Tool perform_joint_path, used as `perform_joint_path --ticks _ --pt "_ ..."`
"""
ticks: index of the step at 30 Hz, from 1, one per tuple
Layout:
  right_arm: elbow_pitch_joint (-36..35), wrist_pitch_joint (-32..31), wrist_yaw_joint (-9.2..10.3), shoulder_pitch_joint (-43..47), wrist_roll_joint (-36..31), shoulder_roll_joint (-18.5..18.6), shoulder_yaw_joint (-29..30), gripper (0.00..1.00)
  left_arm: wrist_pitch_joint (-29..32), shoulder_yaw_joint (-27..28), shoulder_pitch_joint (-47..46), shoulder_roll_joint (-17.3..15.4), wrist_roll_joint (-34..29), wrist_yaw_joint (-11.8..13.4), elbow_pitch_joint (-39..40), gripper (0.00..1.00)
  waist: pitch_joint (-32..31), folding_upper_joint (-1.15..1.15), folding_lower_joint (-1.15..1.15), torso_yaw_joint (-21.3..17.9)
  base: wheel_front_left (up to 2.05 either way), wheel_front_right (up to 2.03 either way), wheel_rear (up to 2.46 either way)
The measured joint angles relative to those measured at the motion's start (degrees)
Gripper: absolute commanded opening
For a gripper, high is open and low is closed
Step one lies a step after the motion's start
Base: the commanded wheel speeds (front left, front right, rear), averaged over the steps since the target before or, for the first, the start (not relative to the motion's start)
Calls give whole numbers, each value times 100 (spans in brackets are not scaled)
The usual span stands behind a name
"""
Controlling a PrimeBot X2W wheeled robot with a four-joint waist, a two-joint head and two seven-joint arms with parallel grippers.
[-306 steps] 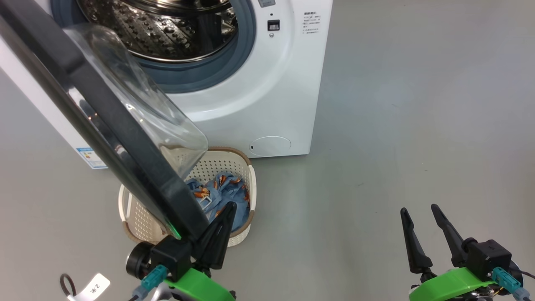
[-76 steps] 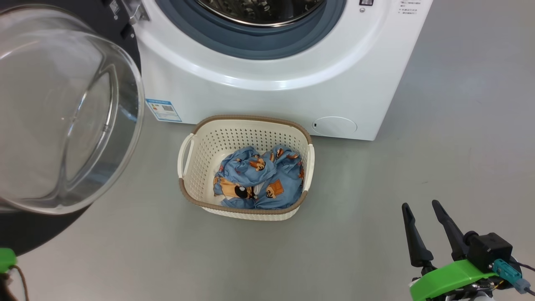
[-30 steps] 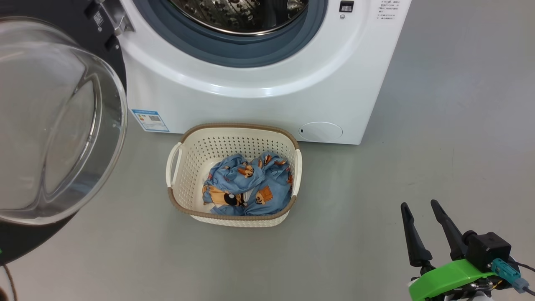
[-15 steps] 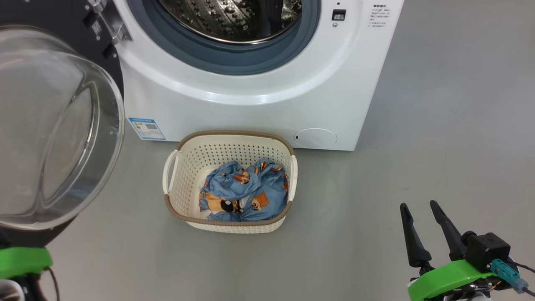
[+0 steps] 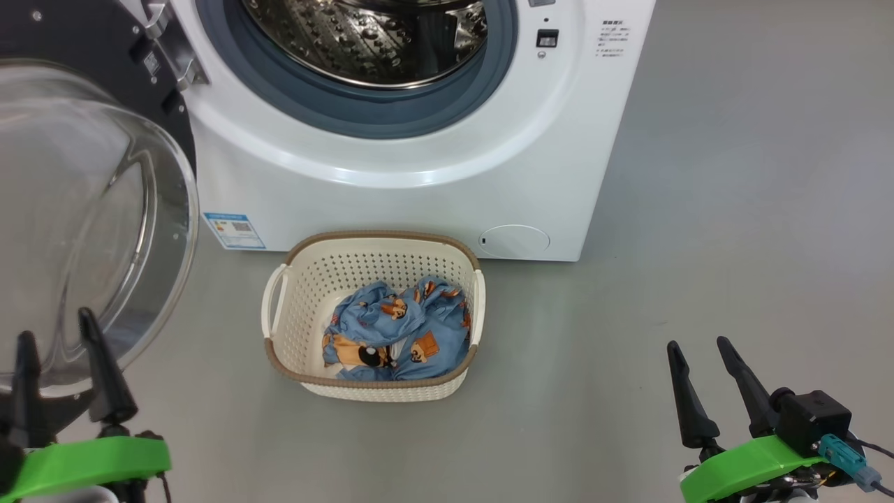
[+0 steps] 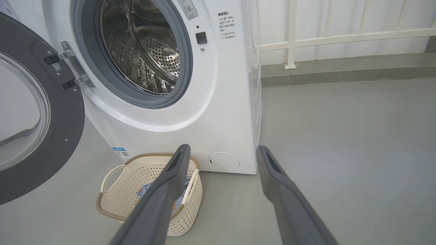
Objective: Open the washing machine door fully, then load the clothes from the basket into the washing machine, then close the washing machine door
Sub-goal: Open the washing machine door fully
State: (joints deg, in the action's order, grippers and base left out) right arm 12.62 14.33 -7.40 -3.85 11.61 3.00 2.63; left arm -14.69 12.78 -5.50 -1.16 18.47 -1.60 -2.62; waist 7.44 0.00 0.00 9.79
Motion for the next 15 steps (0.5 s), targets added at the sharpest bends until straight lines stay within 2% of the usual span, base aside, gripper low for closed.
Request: perform_joint_path --ticks 9,15 --pt "-97 0 0 7 0 -4 -21 100 0 -498 202 -21 -44 -25 68 100 -104 0 0 -215 0 0 0" --pt "-163 0 0 13 -1 -7 -37 100 0 -689 204 -26 -310 -233 31 100 -130 0 0 -400 0 0 0"
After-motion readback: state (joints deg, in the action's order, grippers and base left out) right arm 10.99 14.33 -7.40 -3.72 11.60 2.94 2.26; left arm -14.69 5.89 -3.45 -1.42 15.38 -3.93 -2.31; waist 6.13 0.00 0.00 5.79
